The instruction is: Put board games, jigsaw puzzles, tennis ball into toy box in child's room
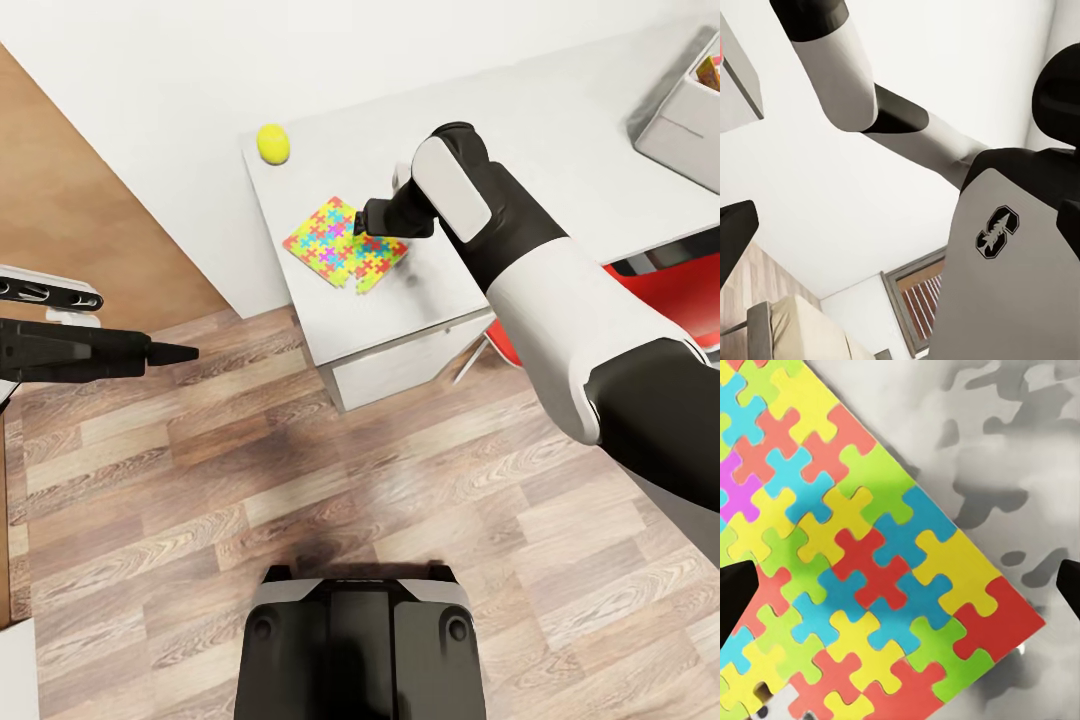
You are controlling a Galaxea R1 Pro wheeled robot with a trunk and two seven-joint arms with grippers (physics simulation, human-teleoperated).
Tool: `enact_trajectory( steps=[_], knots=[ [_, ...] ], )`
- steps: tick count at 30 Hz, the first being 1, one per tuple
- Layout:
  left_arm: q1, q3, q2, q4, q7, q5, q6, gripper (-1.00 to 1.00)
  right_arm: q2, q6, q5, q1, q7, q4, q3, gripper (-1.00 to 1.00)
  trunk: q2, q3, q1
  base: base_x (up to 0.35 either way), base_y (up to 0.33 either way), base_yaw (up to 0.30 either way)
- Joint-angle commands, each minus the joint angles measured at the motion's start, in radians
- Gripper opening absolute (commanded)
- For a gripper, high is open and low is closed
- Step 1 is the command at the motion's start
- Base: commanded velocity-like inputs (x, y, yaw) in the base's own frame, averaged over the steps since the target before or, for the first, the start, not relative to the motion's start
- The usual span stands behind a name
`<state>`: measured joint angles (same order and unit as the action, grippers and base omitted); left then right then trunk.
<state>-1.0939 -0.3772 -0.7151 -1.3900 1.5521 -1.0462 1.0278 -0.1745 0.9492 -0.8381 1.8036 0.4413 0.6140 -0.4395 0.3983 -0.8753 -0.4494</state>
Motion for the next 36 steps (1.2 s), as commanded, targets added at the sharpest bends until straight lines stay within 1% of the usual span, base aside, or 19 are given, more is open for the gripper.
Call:
enact_trajectory(
  steps=[1,18,27,36],
  knots=[
    [-0.001,-0.003,-0.001,0.0,0.005,-0.001,0.011,1.0,0.0,0.0,-0.01,0.001,0.01,0.0,-0.002,1.0,0.002,-0.001,-0.001,0.008,0.003,0.0],
    [-0.001,-0.004,-0.001,0.001,0.005,-0.001,0.011,1.0,0.0,-0.005,-0.009,0.001,0.011,-0.001,-0.002,1.0,0.002,-0.001,-0.001,0.013,0.001,0.0],
    [-0.001,-0.005,-0.001,0.005,0.005,-0.001,0.01,1.0,0.0,-0.007,-0.009,0.002,0.048,-0.003,-0.002,1.0,0.002,-0.001,-0.001,0.004,0.0,0.0],
    [-0.001,-0.005,-0.001,0.006,0.005,-0.001,0.011,1.0,0.0,-0.037,-0.01,0.002,0.072,-0.005,-0.002,1.0,0.002,-0.001,-0.001,0.0,0.0,0.0]
  ],
)
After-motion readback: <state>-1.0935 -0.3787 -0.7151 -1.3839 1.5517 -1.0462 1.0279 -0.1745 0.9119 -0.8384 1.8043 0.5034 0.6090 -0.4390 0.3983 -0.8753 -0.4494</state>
